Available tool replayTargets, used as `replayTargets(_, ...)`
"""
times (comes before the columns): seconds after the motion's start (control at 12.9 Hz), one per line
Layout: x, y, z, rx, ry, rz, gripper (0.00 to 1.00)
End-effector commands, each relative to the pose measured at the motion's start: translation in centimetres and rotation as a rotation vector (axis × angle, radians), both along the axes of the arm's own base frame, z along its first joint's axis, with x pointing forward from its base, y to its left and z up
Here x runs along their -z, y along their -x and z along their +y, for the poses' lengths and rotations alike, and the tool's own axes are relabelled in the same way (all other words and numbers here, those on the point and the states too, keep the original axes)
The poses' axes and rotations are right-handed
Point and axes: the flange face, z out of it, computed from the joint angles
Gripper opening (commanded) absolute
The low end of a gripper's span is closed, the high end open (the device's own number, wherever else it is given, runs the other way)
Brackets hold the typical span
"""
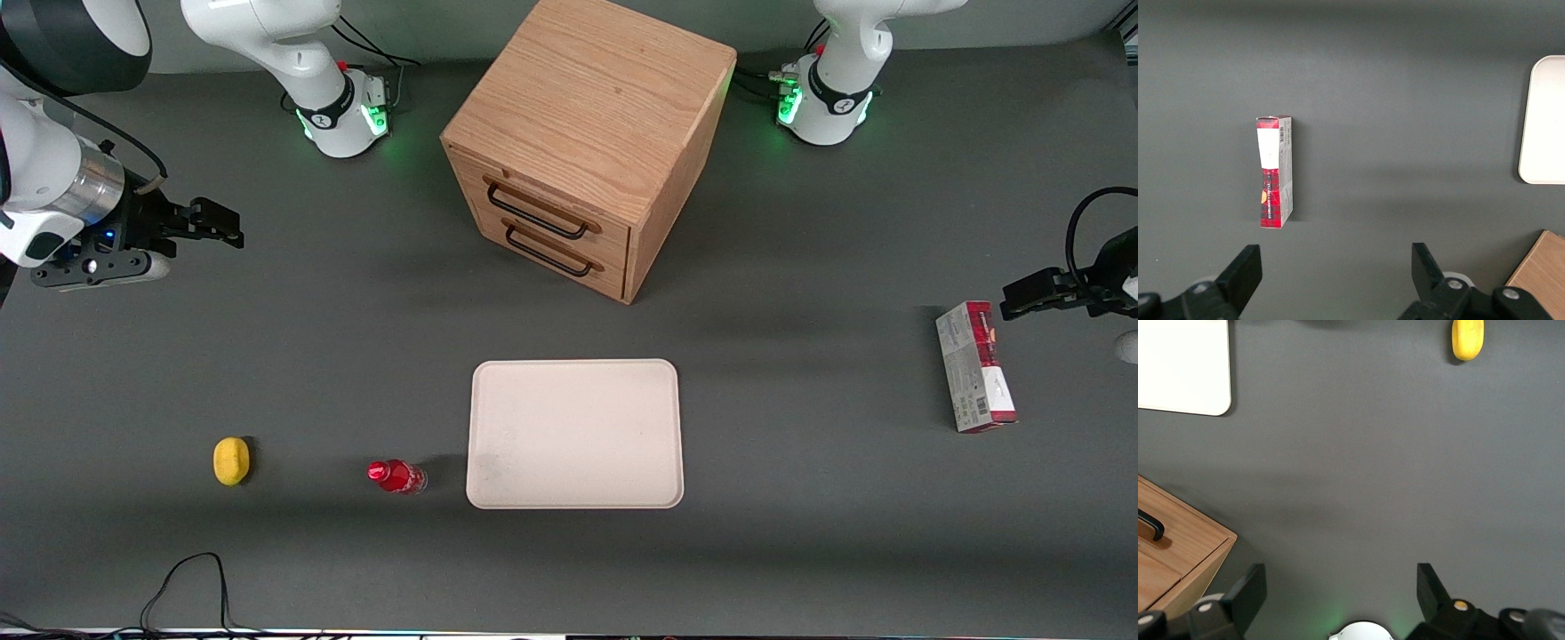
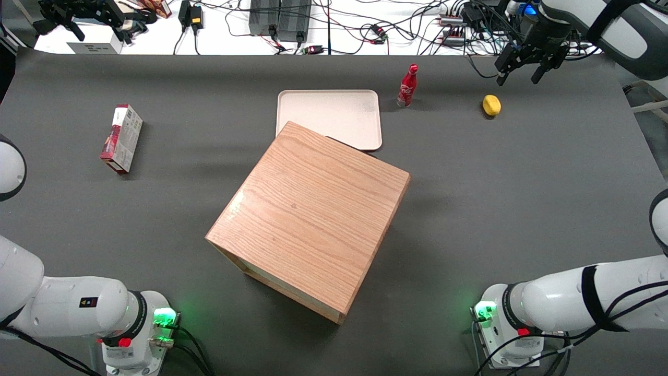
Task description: Place coke bottle on tray
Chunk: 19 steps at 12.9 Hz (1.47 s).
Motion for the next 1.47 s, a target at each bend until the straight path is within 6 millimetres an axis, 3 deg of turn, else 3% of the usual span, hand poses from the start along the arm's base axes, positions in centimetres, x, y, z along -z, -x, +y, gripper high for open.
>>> replayTargets(0.0, -0.5, -4.8, 1.9, 0.062, -0.006, 0.014, 1.0)
replayTargets(0.16, -0.3, -10.1, 5.9, 0.094, 0.019, 0.055, 1.0)
replayTargets(0.31, 0.4, -13.8, 10.4, 0.152, 0.026, 0.042, 1.0)
replayTargets(0.39, 2.9, -15.4, 12.0, 0.18, 0.022, 0.048, 1.0)
replayTargets(0.62, 5.9, -17.8, 15.2, 0.214, -0.014, -0.031, 1.0)
replayTargets(0.85, 8.8, -19.2, 15.8, 0.218, -0.024, -0.058, 1.0)
replayTargets(1.24, 18.1, -22.5, 17.3, 0.196, 0.007, -0.129, 1.0)
replayTargets(1.4, 20.0, -22.9, 17.5, 0.191, 0.007, -0.136, 1.0)
